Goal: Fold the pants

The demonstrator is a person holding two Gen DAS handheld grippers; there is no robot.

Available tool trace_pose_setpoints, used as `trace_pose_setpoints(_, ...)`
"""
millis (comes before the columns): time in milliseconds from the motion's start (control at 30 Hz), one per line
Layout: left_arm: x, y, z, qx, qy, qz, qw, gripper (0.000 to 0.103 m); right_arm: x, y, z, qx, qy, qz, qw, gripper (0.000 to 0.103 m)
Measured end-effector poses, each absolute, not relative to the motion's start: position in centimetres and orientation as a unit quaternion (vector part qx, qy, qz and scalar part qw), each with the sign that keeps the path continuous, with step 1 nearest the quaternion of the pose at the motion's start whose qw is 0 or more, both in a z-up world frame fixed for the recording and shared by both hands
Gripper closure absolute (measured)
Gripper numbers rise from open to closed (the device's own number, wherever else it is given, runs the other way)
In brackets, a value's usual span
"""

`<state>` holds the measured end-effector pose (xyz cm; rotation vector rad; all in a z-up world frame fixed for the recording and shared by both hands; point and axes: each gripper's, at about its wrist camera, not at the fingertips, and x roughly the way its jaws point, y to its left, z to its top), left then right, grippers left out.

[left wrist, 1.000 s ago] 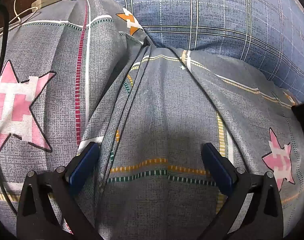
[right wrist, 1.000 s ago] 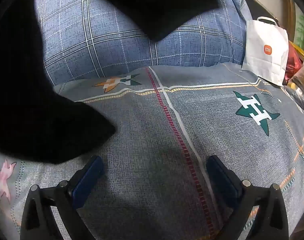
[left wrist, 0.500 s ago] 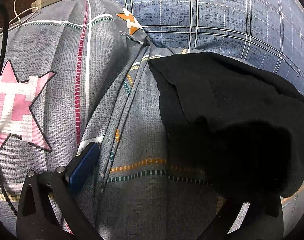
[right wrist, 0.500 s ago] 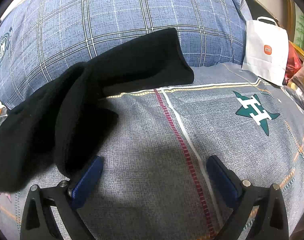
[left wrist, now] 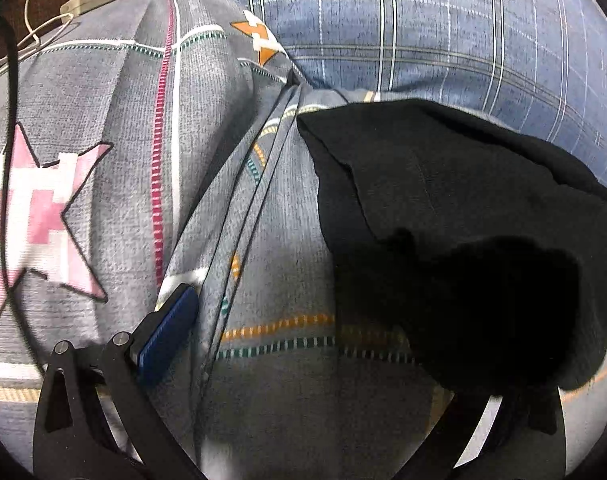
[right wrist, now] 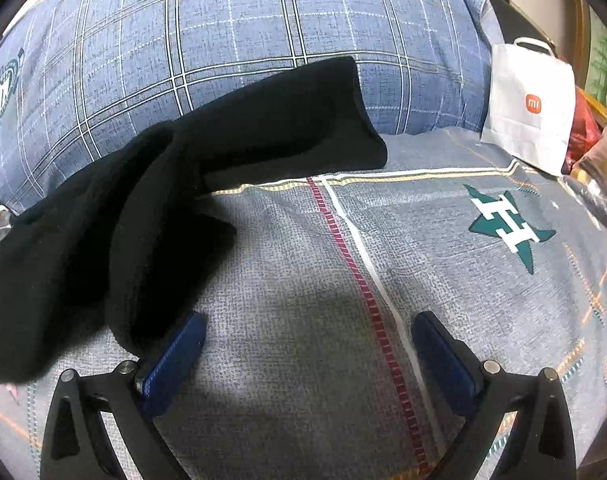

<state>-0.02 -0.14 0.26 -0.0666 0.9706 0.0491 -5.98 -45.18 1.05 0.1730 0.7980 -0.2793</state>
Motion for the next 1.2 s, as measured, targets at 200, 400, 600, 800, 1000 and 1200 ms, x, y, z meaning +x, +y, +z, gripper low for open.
trace_pose_setpoints(200, -3.0, -0.2, 3.1, -0.022, 0.450, 0.041, 0.892, 0.001, -9.3, -43.0, 3.3, 0.091, 0.351, -0.056, 0.930, 0.004)
trace_pose_setpoints(400, -6.0, -0.5, 7.1, -0.029, 0.413, 0.039, 0.910, 0.001, -10.7, -39.3, 5.6, 0.051, 0.338, -0.005, 0.940, 0.004)
trace_pose_setpoints(600, -7.1, -1.5, 9.1, -0.044, 0.399, 0.014, 0.916, 0.001, -10.7, -37.3, 6.3, 0.076, 0.321, 0.023, 0.944, 0.004)
trace_pose_setpoints(800, -7.1, -2.8, 9.3, -0.035, 0.399, 0.004, 0.916, 0.001, -11.5, -37.0, 7.5, 0.097, 0.315, 0.038, 0.943, 0.004)
trace_pose_setpoints(1000, -7.4, -4.0, 8.9, -0.027, 0.403, -0.003, 0.915, 0.001, -11.4, -37.1, 7.6, 0.094, 0.319, 0.039, 0.942, 0.004)
trace_pose_setpoints(1200, -7.4, -4.6, 8.7, -0.021, 0.404, -0.005, 0.914, 0.001, -11.2, -37.0, 7.4, 0.090, 0.326, 0.042, 0.940, 0.004)
